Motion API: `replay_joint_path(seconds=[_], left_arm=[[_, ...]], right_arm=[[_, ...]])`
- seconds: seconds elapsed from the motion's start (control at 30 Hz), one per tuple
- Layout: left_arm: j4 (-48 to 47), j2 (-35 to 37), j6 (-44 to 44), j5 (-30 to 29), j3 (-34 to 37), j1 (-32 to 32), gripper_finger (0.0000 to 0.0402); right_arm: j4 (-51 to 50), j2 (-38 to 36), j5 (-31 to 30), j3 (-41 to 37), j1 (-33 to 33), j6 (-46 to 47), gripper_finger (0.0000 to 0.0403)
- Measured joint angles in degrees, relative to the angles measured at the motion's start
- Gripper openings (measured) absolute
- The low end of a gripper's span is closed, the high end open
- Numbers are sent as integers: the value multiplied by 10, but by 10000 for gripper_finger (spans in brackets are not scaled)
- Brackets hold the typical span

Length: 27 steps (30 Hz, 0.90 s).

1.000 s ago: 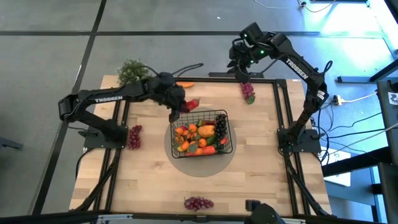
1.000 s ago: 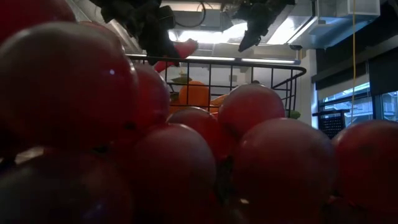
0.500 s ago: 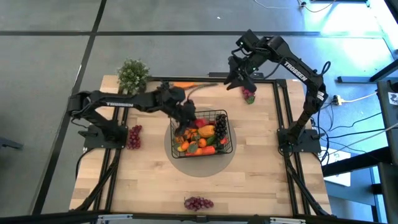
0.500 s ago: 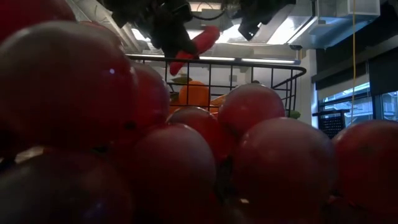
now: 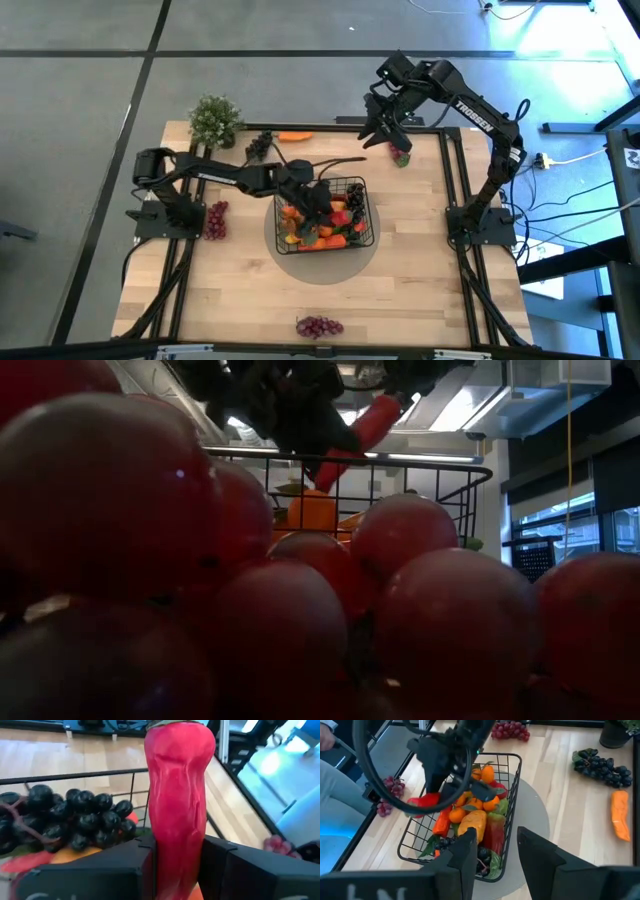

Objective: Build produce basket
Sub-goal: Put the red chilli pepper into the basket, then put the yellow pepper into the wire basket

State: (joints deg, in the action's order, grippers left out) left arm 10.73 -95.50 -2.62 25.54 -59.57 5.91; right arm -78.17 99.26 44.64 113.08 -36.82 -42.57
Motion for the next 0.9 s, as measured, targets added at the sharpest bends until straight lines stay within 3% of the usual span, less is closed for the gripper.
replay_joint_path(seconds=[0.17,0.43,0.63,0.9], left_arm=[[17,-28,-33,13,0,-2,71],[19,-32,-30,-65,0,-19,104],[18,-32,-32,-108,0,-23,133],[22,-32,-53,-113,0,-24,136]], right_arm=[[-4,0,0,0,0,0,129],[-8,0,0,0,0,-3,129],[-70,0,-1,0,0,-75,129],[-96,0,0,0,0,-98,129]])
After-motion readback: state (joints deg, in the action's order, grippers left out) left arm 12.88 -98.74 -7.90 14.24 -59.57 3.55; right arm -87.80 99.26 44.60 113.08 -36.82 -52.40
